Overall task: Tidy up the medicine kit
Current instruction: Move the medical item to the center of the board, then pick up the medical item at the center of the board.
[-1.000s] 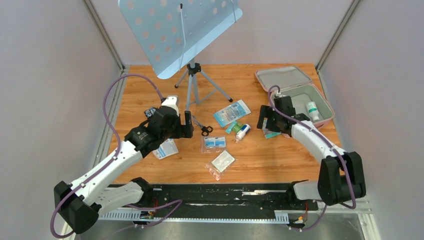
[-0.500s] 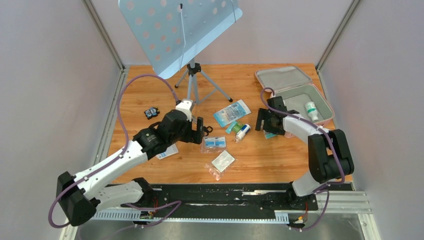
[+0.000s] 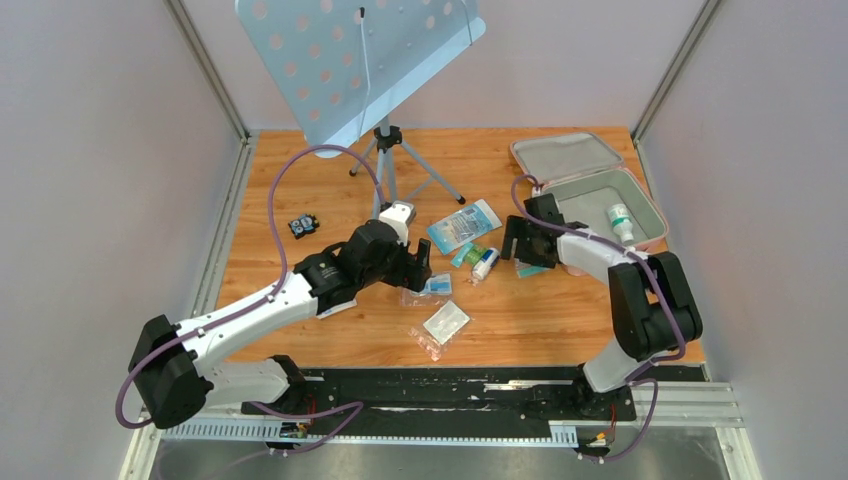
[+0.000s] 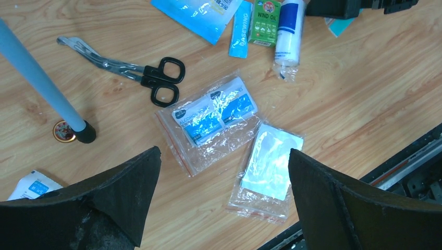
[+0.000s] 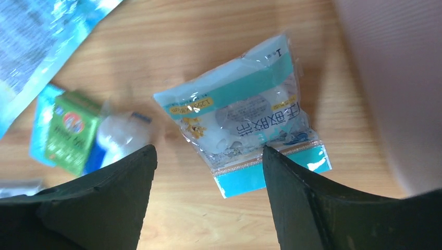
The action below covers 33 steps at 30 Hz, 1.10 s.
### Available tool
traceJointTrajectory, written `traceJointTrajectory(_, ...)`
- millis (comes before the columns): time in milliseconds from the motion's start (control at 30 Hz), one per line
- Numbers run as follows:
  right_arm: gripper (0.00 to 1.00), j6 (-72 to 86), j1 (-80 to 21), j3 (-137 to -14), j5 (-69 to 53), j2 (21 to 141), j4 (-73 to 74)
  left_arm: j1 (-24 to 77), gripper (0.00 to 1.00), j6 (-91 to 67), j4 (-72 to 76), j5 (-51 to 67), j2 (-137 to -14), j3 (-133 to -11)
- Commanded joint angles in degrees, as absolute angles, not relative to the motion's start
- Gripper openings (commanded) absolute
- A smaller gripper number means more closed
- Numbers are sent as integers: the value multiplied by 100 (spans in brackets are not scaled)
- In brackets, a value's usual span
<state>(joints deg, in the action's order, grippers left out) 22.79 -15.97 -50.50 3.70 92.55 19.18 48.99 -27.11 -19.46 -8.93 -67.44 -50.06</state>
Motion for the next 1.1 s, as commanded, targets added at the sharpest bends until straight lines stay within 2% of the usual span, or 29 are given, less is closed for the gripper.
traceJointTrajectory(0, 76, 2746, -2089, -4929, -485, 8990, 1830, 4904, 100, -2557, -1894, -1058, -6672, -5281)
traceJointTrajectory(167, 78, 2779, -2368, -5291, -86, 8473, 2179, 4900, 100, -2563, -1984, -1113, -6689, -5350)
traceJointTrajectory(233, 82, 2543, -2357, -5442, 393, 8367, 2295, 4904, 100, -2574, -1986, -1119, -6676, -5352)
traceJointTrajectory(300, 87, 2289, -2355, -5591, 725, 8438, 2415, 4902, 100, -2571, -1992, -1117, -6671, -5352)
traceJointTrajectory(433, 89, 1898, -2338, -5784, 1114, 8792, 2609, 4904, 100, -2580, -2053, -1175, -6659, -5353)
traceJointTrajectory(633, 88, 1424, -2021, -5977, 705, 9154, 2769, 4903, 100, -2679, -2149, -1283, -6540, -5302)
traceJointTrajectory(833, 95, 1042, -1951, -6244, 620, 9589, 2827, 4904, 100, -2707, -2204, -1328, -6500, -5274)
traceJointTrajectory(1067, 96, 940, -1881, -6558, 251, 10078, 2815, 4904, 100, -2717, -2231, -1338, -6537, -5307)
